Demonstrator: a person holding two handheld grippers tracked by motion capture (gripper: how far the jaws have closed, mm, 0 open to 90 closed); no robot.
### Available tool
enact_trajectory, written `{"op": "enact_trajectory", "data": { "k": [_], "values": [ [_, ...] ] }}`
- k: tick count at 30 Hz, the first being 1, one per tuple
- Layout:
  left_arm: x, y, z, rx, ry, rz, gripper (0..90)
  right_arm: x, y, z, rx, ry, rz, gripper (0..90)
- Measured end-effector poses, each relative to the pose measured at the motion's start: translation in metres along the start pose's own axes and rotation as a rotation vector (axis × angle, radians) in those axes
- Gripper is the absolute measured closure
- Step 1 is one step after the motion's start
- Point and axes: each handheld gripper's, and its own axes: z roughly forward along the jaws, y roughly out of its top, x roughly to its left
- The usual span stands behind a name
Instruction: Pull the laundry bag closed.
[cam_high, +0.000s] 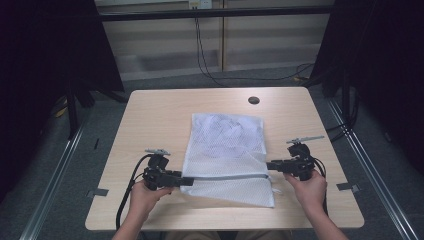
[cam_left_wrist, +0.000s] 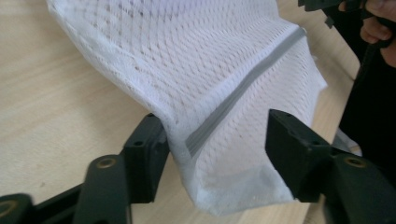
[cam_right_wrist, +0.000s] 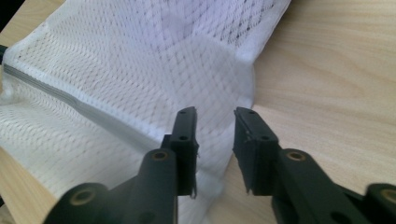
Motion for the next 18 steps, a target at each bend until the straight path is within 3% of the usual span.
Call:
{"op": "enact_trajectory", "data": {
  "k": [7, 13, 16, 18],
  "values": [
    [-0.0019, 0.0029, -0.0052, -0.037, 0.082, 0.041, 20.9, 0.0002, 0.0019, -0.0044, -0.054, -0.003, -0.023, 42.9],
    [-0.0037, 0.0039, -0.0055, -0.039, 0.151, 0.088, 9.9, 0.0008, 0.0022, -0.0069, -0.076, -0.039, -0.051, 28.8],
    [-0.0049, 0.0043, -0.0060, -0.038, 0.198, 0.129, 5.1, 0.0008, 0.0017, -0.0076, -0.076, -0.059, -0.075, 21.2],
    [-0.0045, 0.0041, -0.0066, -0.045, 0.196, 0.136, 3.4, 0.0010, 0.0010, -0.0091, -0.076, -0.081, -0.086, 18.2]
  ]
}}
